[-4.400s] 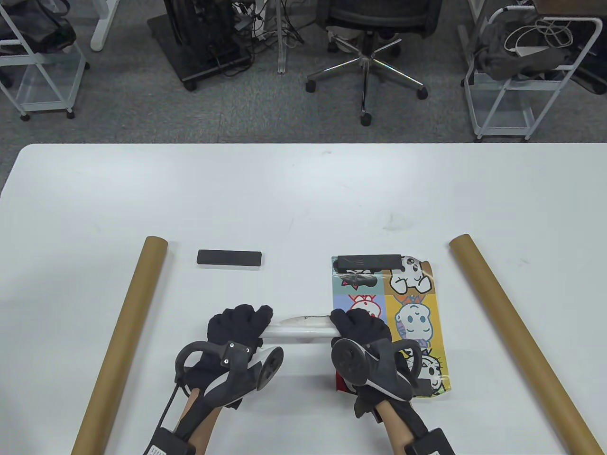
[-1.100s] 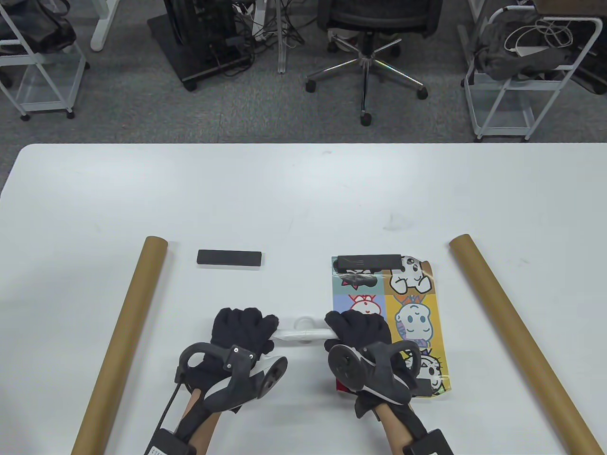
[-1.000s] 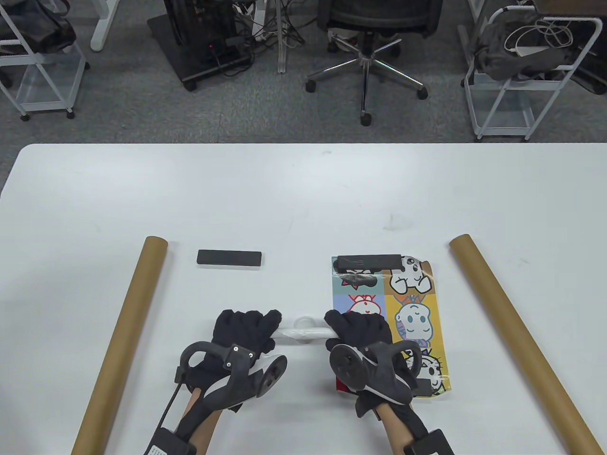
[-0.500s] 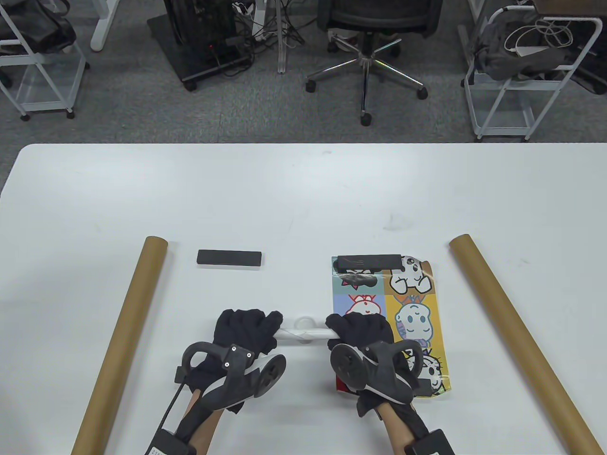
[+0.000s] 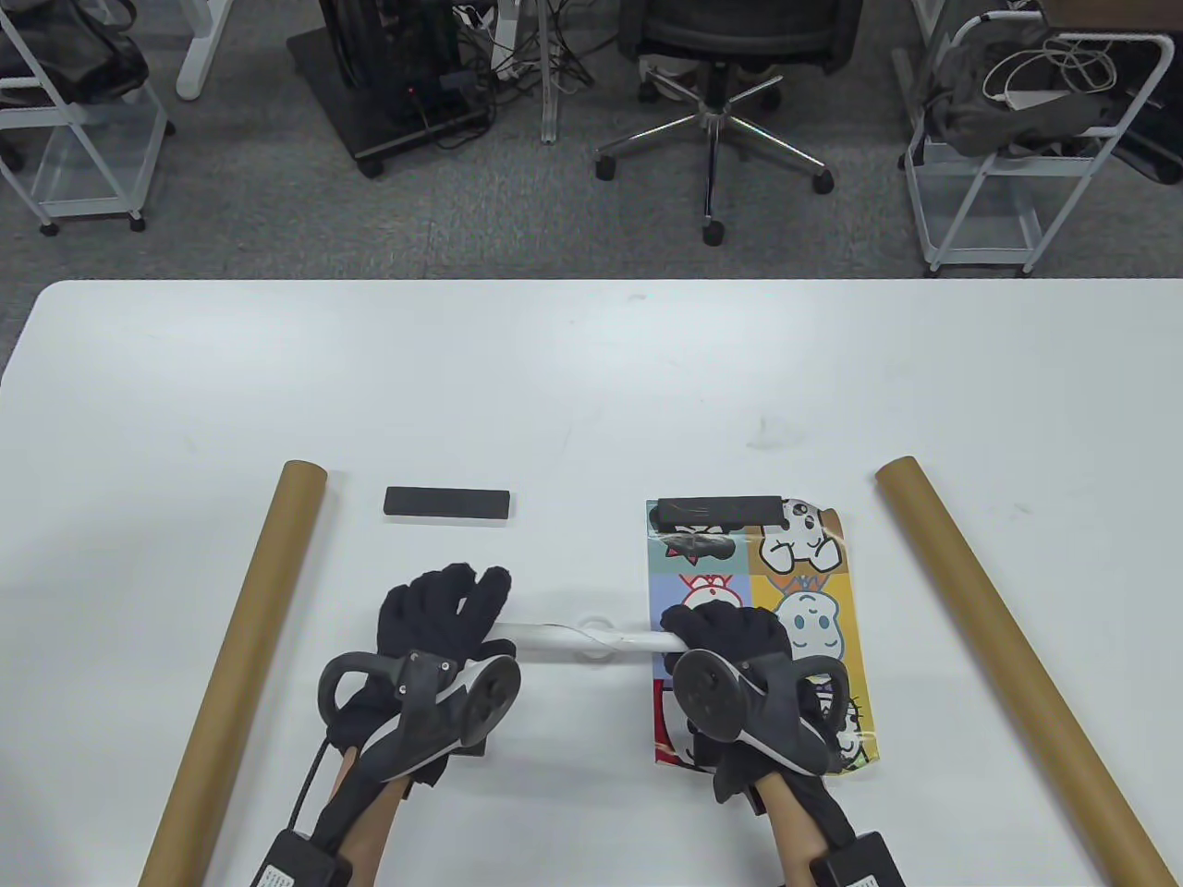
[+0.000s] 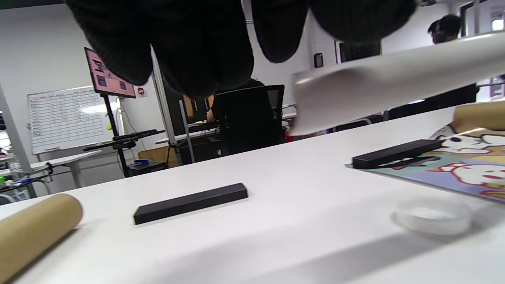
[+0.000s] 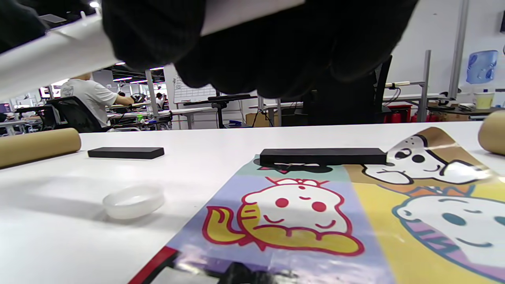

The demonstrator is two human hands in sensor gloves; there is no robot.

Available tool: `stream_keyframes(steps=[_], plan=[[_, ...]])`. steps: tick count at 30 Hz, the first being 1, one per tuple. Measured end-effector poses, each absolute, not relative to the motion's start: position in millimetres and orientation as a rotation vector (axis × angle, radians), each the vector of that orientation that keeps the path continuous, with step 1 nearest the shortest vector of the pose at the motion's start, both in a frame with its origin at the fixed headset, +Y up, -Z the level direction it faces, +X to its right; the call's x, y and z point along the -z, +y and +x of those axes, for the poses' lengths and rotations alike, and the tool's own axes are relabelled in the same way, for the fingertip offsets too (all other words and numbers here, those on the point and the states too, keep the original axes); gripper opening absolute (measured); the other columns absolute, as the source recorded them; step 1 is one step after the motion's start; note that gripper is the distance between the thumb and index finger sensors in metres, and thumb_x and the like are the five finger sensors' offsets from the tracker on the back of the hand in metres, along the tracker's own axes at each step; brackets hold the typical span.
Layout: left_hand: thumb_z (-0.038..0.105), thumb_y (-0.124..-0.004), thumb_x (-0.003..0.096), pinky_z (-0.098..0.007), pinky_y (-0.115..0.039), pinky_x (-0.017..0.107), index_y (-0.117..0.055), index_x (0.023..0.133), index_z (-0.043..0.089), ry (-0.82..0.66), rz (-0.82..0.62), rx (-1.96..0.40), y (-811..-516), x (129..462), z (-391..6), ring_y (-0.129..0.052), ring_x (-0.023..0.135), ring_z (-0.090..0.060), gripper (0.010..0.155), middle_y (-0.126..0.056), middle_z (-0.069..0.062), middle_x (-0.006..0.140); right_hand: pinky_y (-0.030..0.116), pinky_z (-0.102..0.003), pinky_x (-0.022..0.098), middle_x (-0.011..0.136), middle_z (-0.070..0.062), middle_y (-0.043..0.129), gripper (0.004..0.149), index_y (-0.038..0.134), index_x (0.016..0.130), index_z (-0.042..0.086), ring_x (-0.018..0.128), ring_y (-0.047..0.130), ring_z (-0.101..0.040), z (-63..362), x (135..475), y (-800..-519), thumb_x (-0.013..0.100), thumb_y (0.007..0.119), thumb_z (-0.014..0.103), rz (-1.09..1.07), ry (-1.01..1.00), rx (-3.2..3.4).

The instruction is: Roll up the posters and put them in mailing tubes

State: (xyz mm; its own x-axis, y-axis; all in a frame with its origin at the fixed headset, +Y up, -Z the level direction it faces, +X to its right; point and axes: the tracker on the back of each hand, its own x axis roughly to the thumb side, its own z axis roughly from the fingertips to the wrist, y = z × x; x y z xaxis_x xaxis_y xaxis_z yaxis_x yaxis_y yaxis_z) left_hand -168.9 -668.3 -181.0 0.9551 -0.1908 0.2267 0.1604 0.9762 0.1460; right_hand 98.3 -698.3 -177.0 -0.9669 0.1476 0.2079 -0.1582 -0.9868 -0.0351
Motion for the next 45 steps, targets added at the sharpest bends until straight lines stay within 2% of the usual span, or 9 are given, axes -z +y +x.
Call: stream_keyframes(steps=[4,12,19,26,29,30,33,37,45], plan=[[0.052,-0.061,0.0469,-0.057,-0.069,0.078,-0.056,0.114,0.024,-0.148,0.114,0.203,-660.7,190.1,-192.5,-0.081,0.102,-0.037,0.073,-0.069,-0.013,0.115,0.066,-0.065,0.066,0.09,-0.009,0.083,0.051,0.072,0.094,0.022,0.077,0.086,-0.039,103.8,179.4,-697.8,0.044,0.073,0.036,0.285,-0.067,-2.942],[0.052,-0.061,0.0473,-0.059,-0.068,0.078,-0.053,0.116,0.019,0.109,-0.016,0.21,-663.6,208.9,-255.8,-0.079,0.103,-0.042,0.077,-0.065,-0.02,0.119,0.066,-0.065,0.066,0.09,-0.009,0.083,0.051,0.072,0.094,0.023,0.077,0.086,-0.039,104.2,179.5,-698.3,0.044,0.074,0.036,0.295,-0.065,-2.93],[0.056,-0.063,0.0462,-0.064,-0.062,0.08,-0.032,0.12,0.011,0.299,-0.192,0.156,-684.3,216.9,-301.6,-0.067,0.109,-0.051,0.092,-0.05,-0.03,0.124,0.066,-0.065,0.066,0.09,-0.008,0.083,0.051,0.073,0.093,0.023,0.077,0.086,-0.038,103.8,181.0,-698.6,0.044,0.074,0.036,0.302,-0.054,-2.931],[0.059,-0.065,0.0442,-0.066,-0.063,0.078,-0.027,0.12,0.006,0.421,-0.327,0.177,-719.2,217.8,-326.2,-0.067,0.108,-0.054,0.1,-0.048,-0.033,0.123,0.066,-0.065,0.066,0.09,-0.008,0.083,0.051,0.073,0.093,0.023,0.077,0.087,-0.038,103.9,181.3,-698.8,0.044,0.075,0.036,0.303,-0.049,-2.931],[0.059,-0.066,0.0443,-0.064,-0.065,0.079,-0.018,0.119,0.002,0.442,-0.49,0.147,-738.9,218.5,-329.2,-0.067,0.109,-0.052,0.105,-0.044,-0.03,0.125,0.066,-0.065,0.066,0.09,-0.008,0.083,0.051,0.073,0.093,0.023,0.077,0.087,-0.038,103.4,181.5,-699.3,0.043,0.075,0.036,0.301,-0.044,-2.943],[0.058,-0.068,0.0447,-0.065,-0.064,0.079,-0.014,0.118,0.001,0.451,-0.486,0.16,-741.8,218.4,-328.4,-0.066,0.109,-0.053,0.107,-0.039,-0.031,0.125,0.066,-0.065,0.066,0.09,-0.008,0.083,0.051,0.073,0.093,0.023,0.077,0.087,-0.038,103.4,181.4,-699.4,0.043,0.075,0.036,0.301,-0.044,-2.944],[0.054,-0.072,0.0451,-0.061,-0.072,0.076,-0.013,0.117,0.001,0.454,-0.478,0.249,-748.2,220.5,-328.6,-0.074,0.105,-0.048,0.107,-0.046,-0.029,0.123,0.066,-0.065,0.066,0.09,-0.008,0.083,0.051,0.073,0.093,0.023,0.077,0.087,-0.038,103.8,181.4,-699.4,0.043,0.075,0.036,0.298,-0.04,-2.938],[0.045,-0.072,0.0475,-0.054,-0.076,0.075,-0.016,0.118,0.002,0.483,-0.438,0.254,-755.6,221.9,-335.6,-0.082,0.098,-0.037,0.1,-0.056,-0.02,0.118,0.066,-0.065,0.066,0.09,-0.008,0.084,0.051,0.073,0.093,0.023,0.077,0.087,-0.038,104.5,181.3,-699.1,0.043,0.075,0.036,0.293,-0.04,-2.936],[0.042,-0.074,0.0491,-0.053,-0.078,0.074,-0.021,0.118,0.003,0.46,-0.405,0.263,-753.2,222.0,-335.1,-0.084,0.095,-0.037,0.095,-0.059,-0.02,0.116,0.066,-0.065,0.066,0.09,-0.008,0.083,0.051,0.074,0.092,0.024,0.077,0.087,-0.038,107.7,182.7,-698.3,0.043,0.076,0.036,0.27,-0.039,-2.93]])
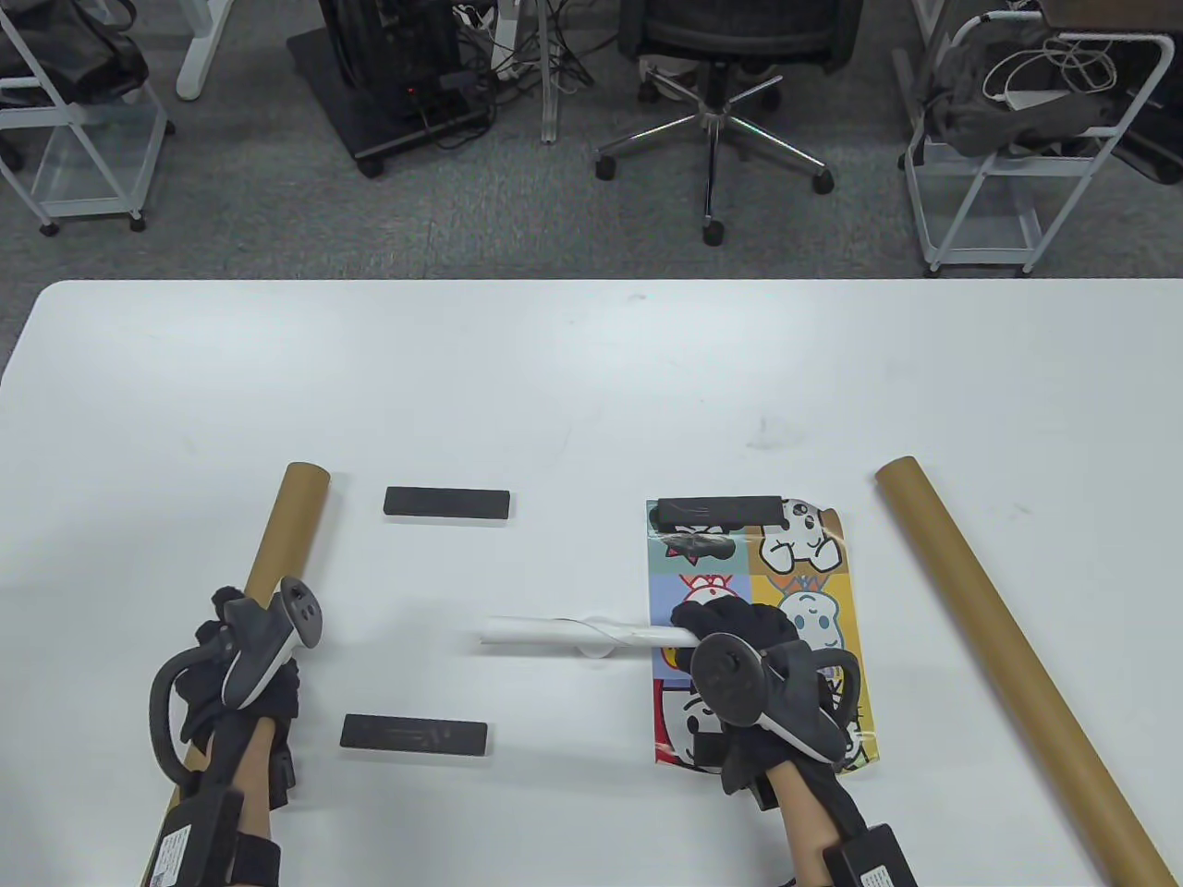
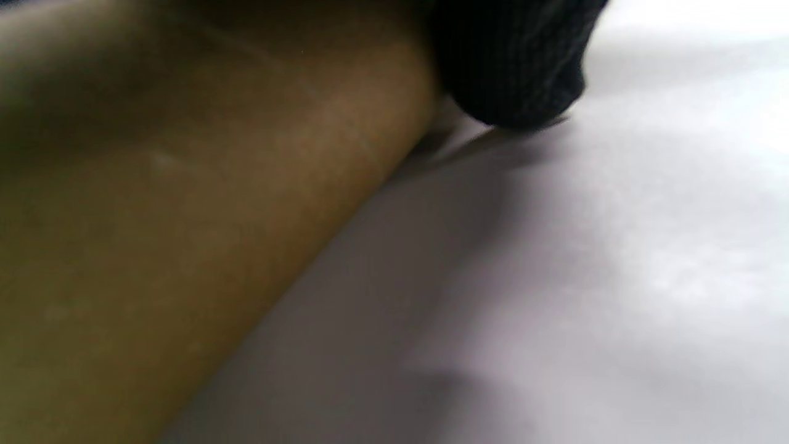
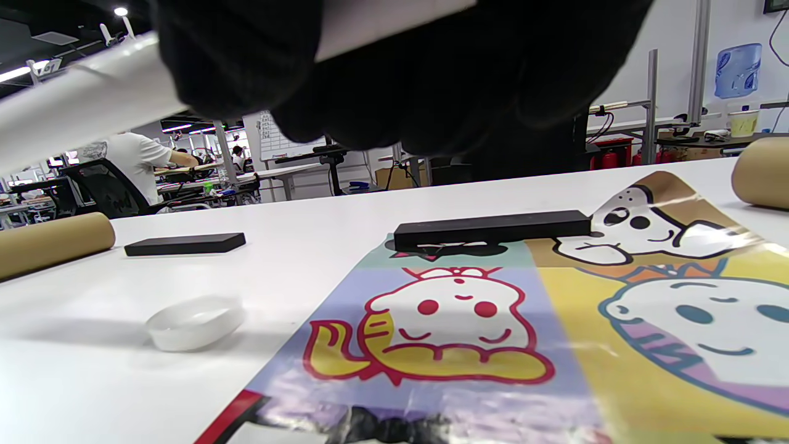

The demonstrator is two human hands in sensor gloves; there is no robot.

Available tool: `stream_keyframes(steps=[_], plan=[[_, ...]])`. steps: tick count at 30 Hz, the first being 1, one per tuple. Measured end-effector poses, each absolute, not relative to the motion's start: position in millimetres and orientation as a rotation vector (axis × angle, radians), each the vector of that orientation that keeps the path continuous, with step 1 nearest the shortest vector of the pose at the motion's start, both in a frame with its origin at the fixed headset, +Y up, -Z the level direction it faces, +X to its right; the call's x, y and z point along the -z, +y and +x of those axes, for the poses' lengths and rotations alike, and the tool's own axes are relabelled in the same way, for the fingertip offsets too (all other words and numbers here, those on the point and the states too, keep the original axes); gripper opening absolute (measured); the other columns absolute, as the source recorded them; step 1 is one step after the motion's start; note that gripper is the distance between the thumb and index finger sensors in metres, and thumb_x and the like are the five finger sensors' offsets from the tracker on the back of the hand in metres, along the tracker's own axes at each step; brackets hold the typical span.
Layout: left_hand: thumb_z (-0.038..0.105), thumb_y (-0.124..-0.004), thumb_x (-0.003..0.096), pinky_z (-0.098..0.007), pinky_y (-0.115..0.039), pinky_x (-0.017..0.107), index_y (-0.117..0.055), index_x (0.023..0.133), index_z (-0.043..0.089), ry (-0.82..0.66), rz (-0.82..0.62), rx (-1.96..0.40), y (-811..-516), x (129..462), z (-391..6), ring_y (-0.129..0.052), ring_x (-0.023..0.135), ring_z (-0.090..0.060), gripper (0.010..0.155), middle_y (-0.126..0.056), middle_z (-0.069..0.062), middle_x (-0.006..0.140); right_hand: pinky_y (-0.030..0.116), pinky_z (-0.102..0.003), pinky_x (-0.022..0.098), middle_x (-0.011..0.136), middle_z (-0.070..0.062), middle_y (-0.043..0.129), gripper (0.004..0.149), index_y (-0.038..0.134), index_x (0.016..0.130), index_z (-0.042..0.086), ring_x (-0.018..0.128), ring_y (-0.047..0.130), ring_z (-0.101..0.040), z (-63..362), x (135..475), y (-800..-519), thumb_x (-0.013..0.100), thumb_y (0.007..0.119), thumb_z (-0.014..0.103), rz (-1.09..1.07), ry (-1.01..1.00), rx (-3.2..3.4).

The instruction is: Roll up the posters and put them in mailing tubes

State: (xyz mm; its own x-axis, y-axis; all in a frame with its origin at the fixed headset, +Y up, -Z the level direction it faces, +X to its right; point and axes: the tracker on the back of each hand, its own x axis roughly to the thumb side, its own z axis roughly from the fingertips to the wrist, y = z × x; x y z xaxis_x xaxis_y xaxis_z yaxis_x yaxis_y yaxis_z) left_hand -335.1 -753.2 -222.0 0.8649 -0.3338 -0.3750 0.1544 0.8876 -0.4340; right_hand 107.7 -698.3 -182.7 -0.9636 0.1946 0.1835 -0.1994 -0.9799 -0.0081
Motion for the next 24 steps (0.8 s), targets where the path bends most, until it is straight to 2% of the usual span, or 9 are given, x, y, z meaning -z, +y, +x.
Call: stream_keyframes(steps=[3,14,24], plan=[[0.041,-0.074,0.0492,-0.053,-0.077,0.074,-0.022,0.118,0.004,0.446,-0.375,0.273,-748.1,222.5,-331.7,-0.084,0.096,-0.038,0.094,-0.06,-0.02,0.116,0.067,-0.064,0.066,0.089,-0.004,0.085,0.05,0.075,0.091,0.025,0.075,0.09,-0.036,112.0,184.1,-697.9,0.042,0.077,0.035,0.242,-0.034,-2.94],[0.038,-0.076,0.0496,-0.055,-0.073,0.076,-0.023,0.119,0.01,0.326,-0.201,0.292,-726.3,224.5,-298.5,-0.081,0.097,-0.038,0.091,-0.059,-0.017,0.117,0.067,-0.067,0.066,0.09,-0.003,0.085,0.05,0.075,0.09,0.027,0.078,0.088,-0.039,134.4,188.5,-697.8,0.041,0.078,0.034,0.121,-0.046,-2.927],[0.036,-0.081,0.0462,-0.053,-0.07,0.08,-0.027,0.118,0.022,0.177,-0.046,0.373,-709.6,217.1,-264.5,-0.078,0.101,-0.033,0.091,-0.058,-0.006,0.118,0.067,-0.067,0.066,0.09,-0.003,0.085,0.049,0.077,0.089,0.028,0.08,0.087,-0.039,150.1,189.7,-697.4,0.04,0.079,0.033,0.026,-0.072,-2.919]])
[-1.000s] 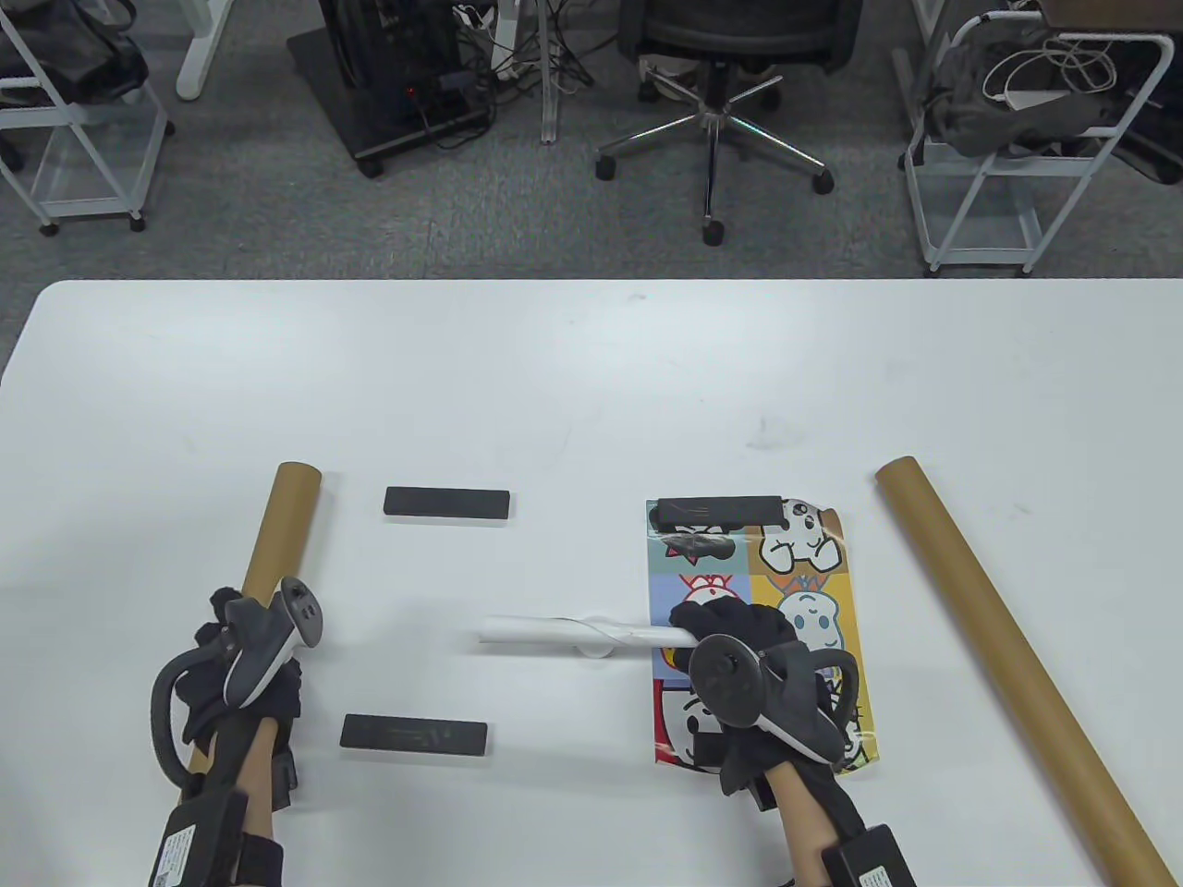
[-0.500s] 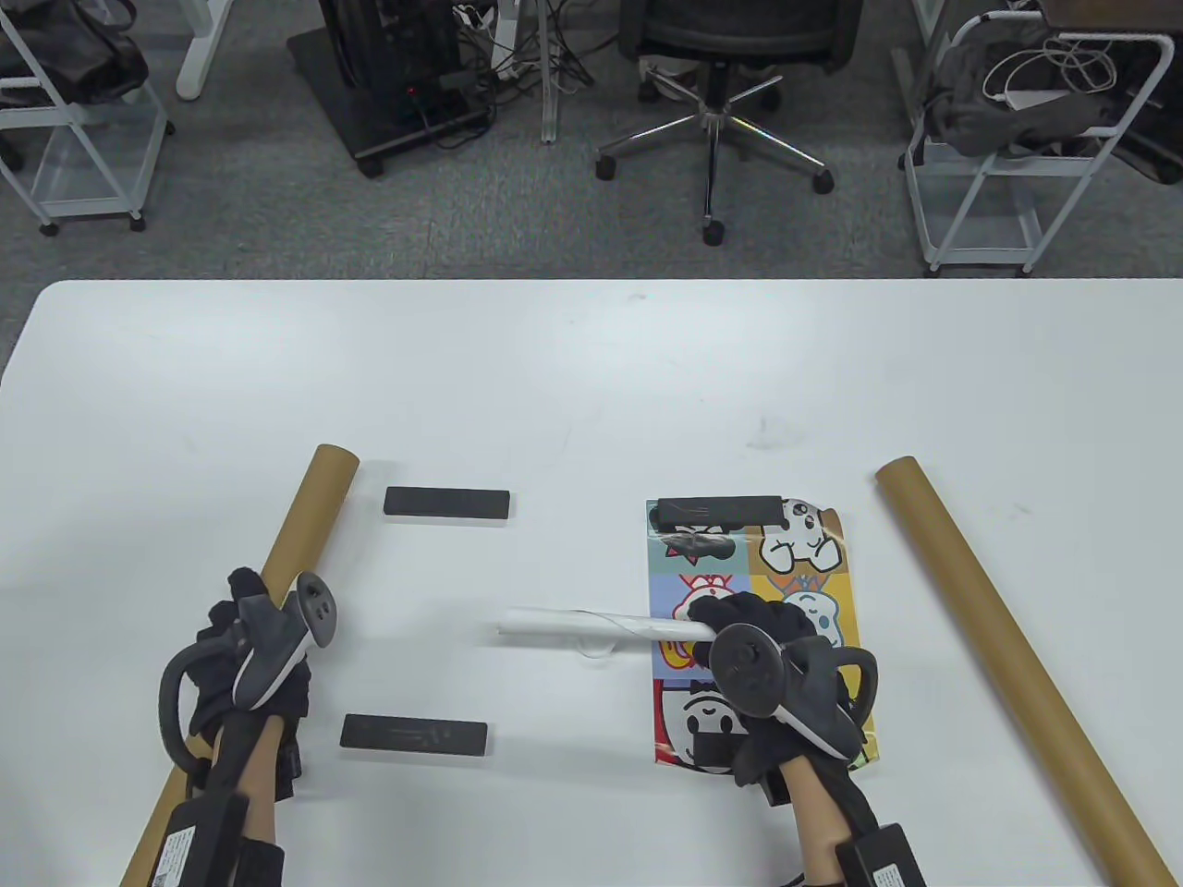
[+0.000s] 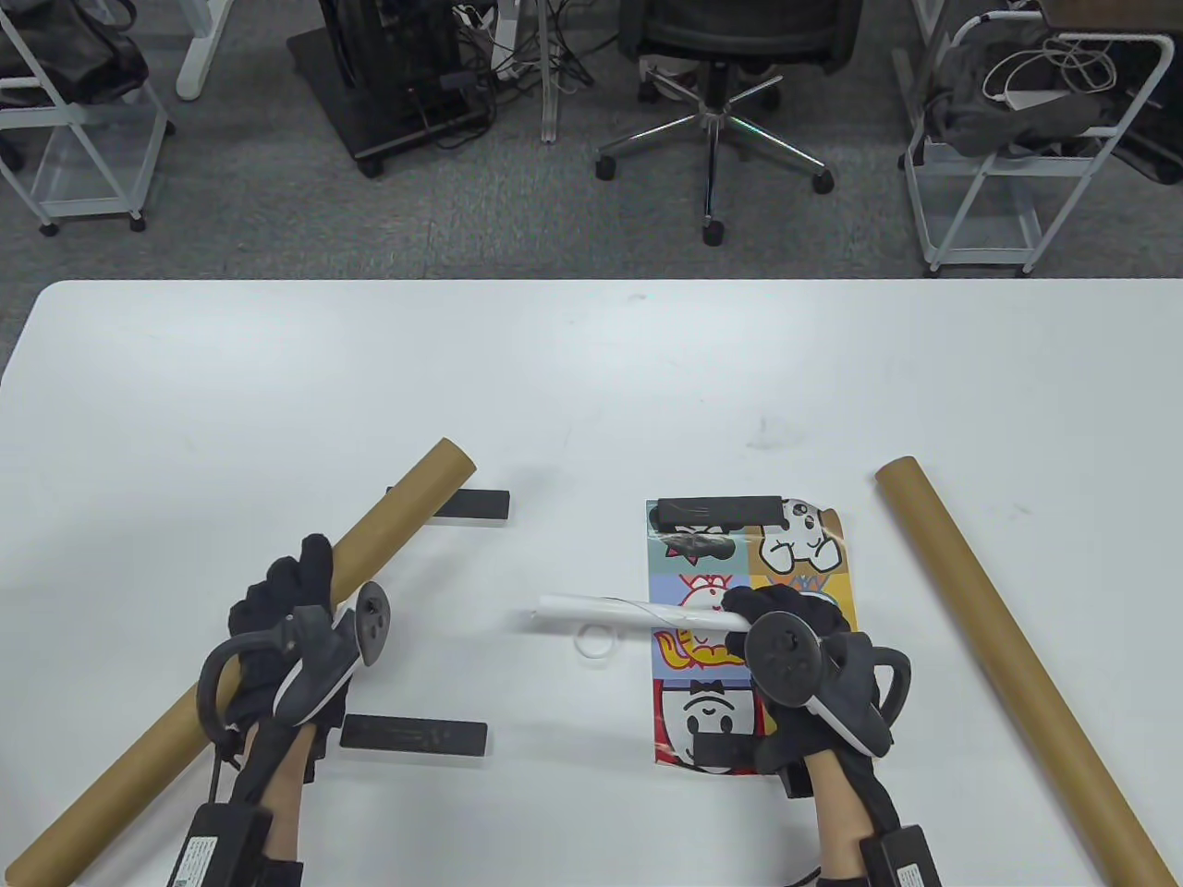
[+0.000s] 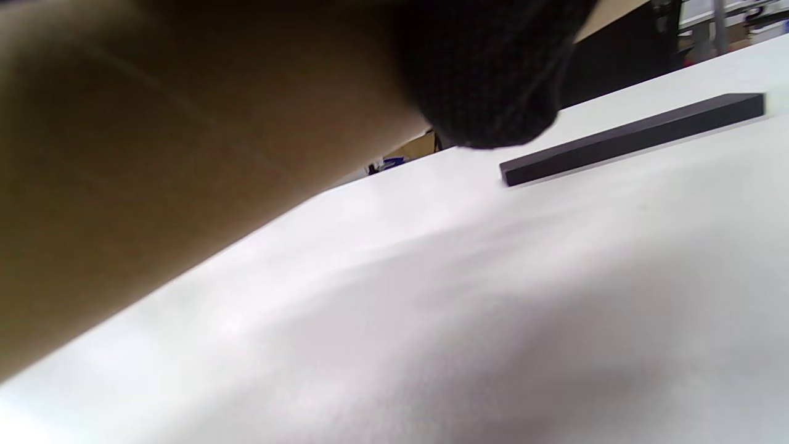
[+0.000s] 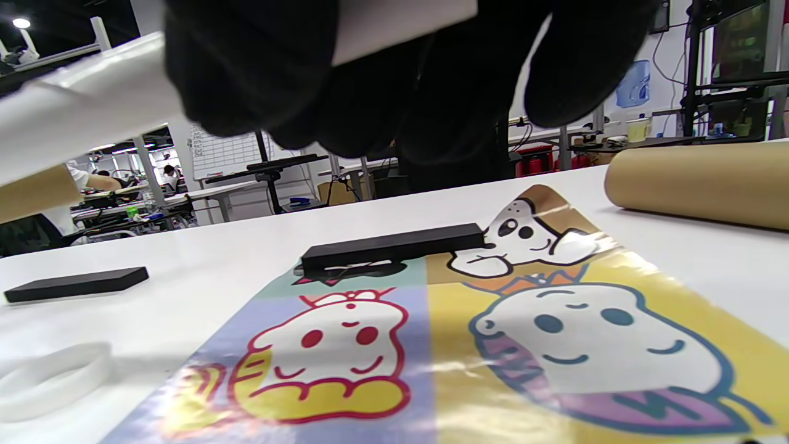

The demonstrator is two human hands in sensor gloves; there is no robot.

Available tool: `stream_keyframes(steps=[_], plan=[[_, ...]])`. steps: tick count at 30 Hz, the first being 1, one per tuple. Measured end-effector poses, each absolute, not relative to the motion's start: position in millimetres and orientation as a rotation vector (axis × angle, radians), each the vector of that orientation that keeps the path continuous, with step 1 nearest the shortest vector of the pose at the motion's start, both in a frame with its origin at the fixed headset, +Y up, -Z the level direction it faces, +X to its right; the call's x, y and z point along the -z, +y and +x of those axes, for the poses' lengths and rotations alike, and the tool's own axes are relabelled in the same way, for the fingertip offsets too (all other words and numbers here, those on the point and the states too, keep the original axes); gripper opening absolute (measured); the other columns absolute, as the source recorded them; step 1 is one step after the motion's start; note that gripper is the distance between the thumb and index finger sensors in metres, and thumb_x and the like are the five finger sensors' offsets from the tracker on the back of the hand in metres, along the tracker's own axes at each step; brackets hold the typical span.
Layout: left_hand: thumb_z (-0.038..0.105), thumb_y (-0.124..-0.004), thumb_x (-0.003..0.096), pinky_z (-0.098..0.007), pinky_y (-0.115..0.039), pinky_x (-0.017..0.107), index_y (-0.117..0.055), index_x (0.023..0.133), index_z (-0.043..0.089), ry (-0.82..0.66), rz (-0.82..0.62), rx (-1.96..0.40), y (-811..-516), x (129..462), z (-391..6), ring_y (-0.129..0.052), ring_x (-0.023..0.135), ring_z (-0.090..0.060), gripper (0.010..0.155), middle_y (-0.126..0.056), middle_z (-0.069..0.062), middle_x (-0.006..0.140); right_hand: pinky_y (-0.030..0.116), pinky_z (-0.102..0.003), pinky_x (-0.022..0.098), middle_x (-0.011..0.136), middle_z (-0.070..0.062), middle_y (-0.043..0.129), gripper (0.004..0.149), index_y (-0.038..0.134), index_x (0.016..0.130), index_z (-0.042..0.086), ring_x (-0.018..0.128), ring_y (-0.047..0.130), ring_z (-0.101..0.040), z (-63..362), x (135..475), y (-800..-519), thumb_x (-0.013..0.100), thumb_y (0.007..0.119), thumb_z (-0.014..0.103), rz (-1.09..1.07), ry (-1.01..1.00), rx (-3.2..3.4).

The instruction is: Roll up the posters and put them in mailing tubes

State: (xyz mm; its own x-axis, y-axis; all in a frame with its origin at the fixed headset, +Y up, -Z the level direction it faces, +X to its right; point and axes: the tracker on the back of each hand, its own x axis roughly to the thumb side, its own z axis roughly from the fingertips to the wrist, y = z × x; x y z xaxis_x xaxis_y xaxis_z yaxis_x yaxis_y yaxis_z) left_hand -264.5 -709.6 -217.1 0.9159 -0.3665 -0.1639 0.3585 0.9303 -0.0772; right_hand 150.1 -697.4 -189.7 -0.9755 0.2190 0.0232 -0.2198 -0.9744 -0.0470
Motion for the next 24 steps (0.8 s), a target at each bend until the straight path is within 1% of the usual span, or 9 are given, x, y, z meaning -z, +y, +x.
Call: stream_keyframes(steps=[8,16,24], plan=[[0.035,-0.086,0.0417,-0.049,-0.067,0.083,-0.029,0.113,0.035,0.093,0.029,0.476,-704.0,208.4,-255.8,-0.075,0.105,-0.025,0.091,-0.057,0.005,0.117,0.067,-0.067,0.066,0.09,-0.003,0.085,0.049,0.078,0.088,0.028,0.082,0.086,-0.039,165.3,191.5,-702.4,0.039,0.08,0.032,-0.056,-0.056,-2.903],[0.035,-0.087,0.0398,-0.047,-0.066,0.084,-0.029,0.11,0.041,0.044,0.065,0.524,-706.6,204.8,-254.8,-0.074,0.106,-0.021,0.091,-0.056,0.009,0.116,0.065,-0.067,0.067,0.092,-0.003,0.084,0.048,0.078,0.087,0.029,0.084,0.084,-0.04,184.1,194.5,-709.3,0.039,0.079,0.031,-0.161,-0.039,-2.863],[0.035,-0.087,0.0393,-0.046,-0.065,0.086,-0.029,0.109,0.045,-0.008,0.074,0.515,-705.9,201.9,-250.4,-0.073,0.107,-0.019,0.091,-0.055,0.012,0.116,0.065,-0.066,0.067,0.092,-0.004,0.084,0.048,0.078,0.087,0.028,0.084,0.084,-0.04,183.8,194.9,-710.0,0.039,0.079,0.032,-0.151,-0.042,-2.856]])
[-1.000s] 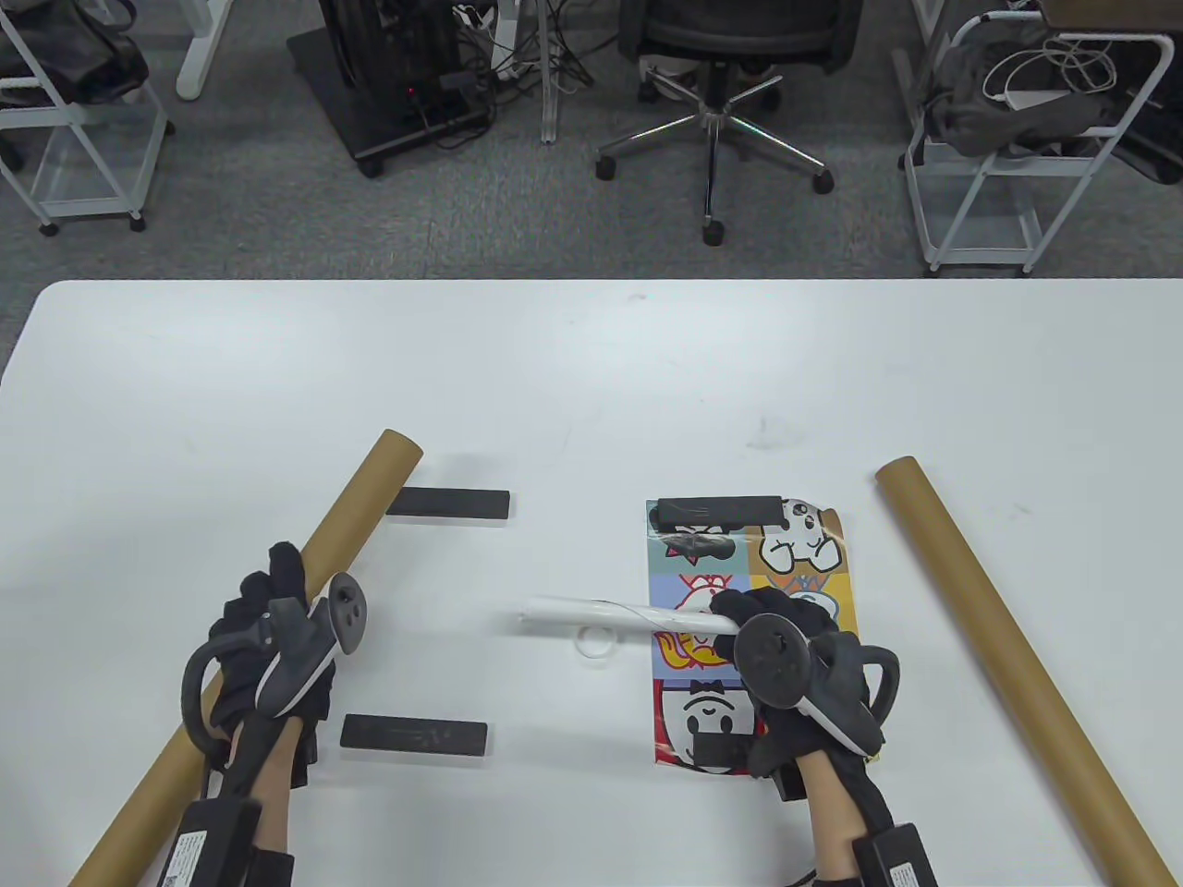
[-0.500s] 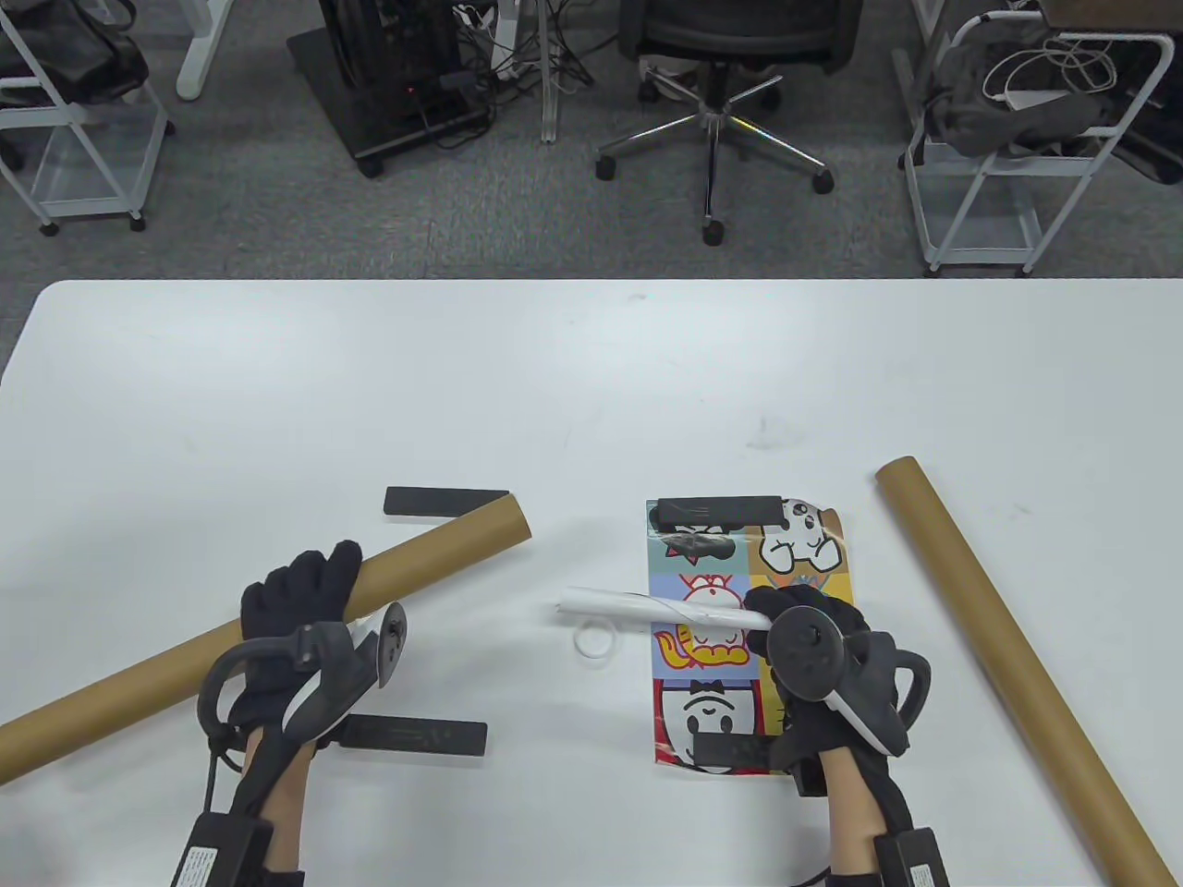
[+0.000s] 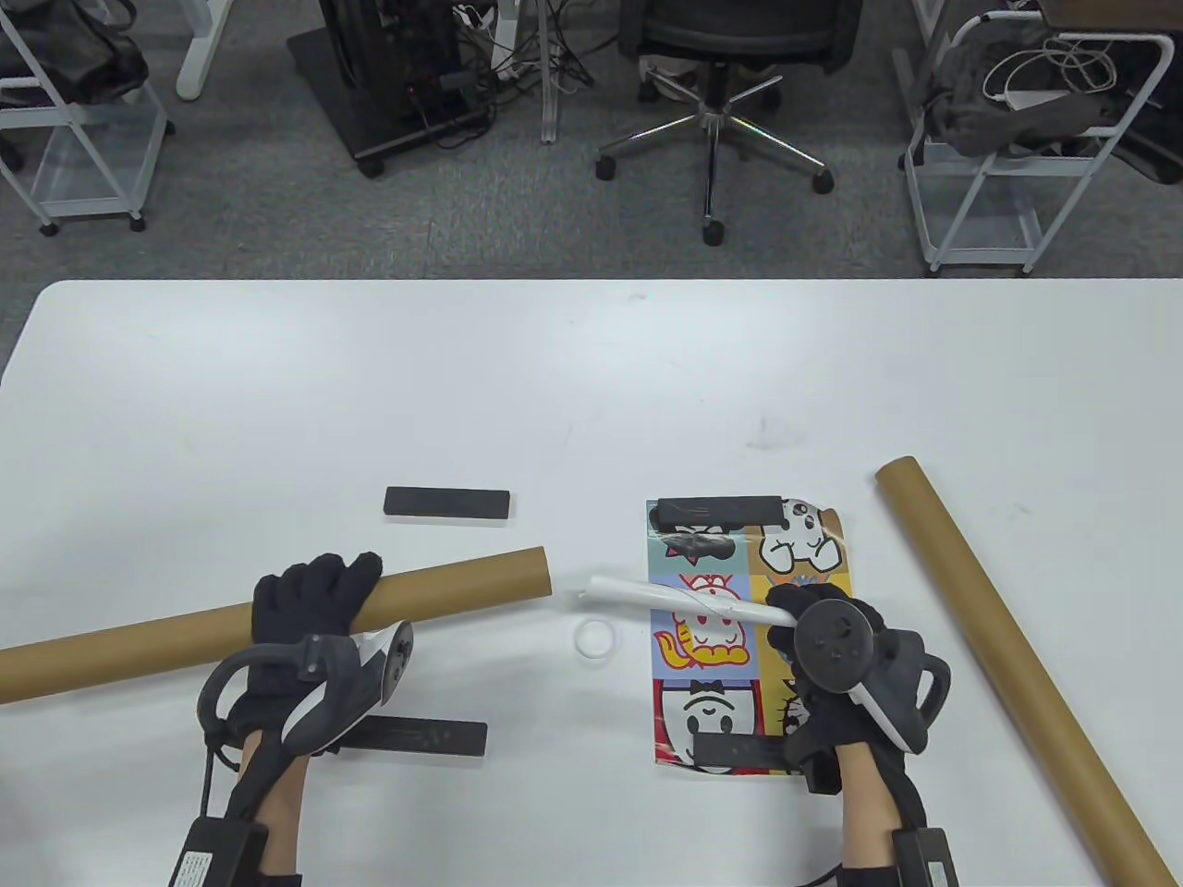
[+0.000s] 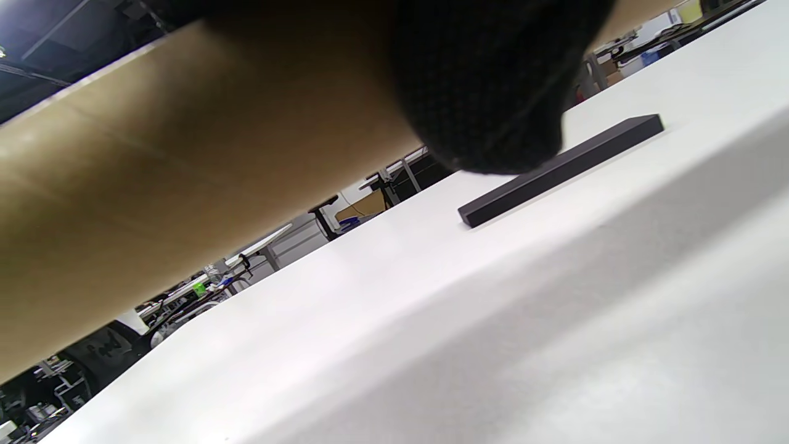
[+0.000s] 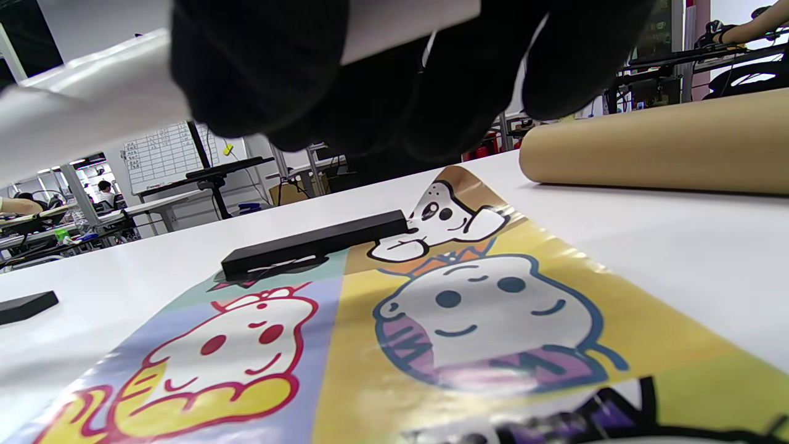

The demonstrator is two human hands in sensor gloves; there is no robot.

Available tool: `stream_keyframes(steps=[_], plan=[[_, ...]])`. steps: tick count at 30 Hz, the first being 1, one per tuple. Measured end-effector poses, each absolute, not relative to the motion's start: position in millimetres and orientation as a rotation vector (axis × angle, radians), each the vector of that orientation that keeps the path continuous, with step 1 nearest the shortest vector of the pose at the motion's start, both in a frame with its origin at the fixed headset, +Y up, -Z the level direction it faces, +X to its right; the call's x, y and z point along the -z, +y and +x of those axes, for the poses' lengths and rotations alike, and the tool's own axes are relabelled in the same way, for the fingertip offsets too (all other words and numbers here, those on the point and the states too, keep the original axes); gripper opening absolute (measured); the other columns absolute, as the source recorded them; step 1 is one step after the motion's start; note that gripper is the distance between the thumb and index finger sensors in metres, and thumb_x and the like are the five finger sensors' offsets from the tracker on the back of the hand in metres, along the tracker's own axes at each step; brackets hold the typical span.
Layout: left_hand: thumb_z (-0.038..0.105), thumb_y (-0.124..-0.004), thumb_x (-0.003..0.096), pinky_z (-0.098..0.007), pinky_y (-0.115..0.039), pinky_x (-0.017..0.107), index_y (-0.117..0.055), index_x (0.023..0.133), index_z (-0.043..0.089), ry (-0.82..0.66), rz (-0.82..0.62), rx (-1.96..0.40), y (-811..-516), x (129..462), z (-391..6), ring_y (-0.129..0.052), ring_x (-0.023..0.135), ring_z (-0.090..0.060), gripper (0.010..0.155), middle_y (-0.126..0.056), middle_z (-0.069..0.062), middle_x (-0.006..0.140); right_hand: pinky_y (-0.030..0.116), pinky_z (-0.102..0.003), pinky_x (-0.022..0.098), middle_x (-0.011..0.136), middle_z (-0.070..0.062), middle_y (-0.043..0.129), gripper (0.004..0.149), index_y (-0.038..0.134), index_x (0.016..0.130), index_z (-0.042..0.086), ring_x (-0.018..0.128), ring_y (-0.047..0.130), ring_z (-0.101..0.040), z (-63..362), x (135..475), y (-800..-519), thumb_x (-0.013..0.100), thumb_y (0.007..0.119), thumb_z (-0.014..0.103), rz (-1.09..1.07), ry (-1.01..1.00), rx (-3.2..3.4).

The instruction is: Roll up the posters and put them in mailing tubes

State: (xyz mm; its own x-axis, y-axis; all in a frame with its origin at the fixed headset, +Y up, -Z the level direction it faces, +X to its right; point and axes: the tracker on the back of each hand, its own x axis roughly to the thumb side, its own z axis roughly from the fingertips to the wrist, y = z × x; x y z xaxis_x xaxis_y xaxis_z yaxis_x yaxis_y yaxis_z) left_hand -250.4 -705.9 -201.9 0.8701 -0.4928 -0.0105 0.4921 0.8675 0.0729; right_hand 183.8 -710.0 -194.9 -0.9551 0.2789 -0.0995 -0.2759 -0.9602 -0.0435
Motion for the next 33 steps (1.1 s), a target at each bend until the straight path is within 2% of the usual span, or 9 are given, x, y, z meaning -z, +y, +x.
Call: stream_keyframes(steps=[13,33], plan=[[0.036,-0.086,0.0396,-0.046,-0.066,0.086,-0.028,0.109,0.045,-0.09,0.116,0.535,-700.4,194.0,-226.7,-0.073,0.107,-0.018,0.091,-0.055,0.012,0.116,0.065,-0.066,0.067,0.091,-0.004,0.084,0.049,0.077,0.087,0.028,0.083,0.085,-0.039,174.8,193.2,-707.6,0.039,0.079,0.032,-0.074,-0.061,-2.862],[0.038,-0.086,0.0394,-0.046,-0.069,0.083,-0.029,0.111,0.041,-0.237,0.148,0.518,-697.4,182.7,-193.2,-0.077,0.105,-0.02,0.091,-0.059,0.008,0.115,0.066,-0.064,0.067,0.092,-0.007,0.083,0.052,0.073,0.093,0.023,0.082,0.086,-0.038,113.1,185.1,-705.0,0.042,0.077,0.034,0.22,-0.096,-2.959]])
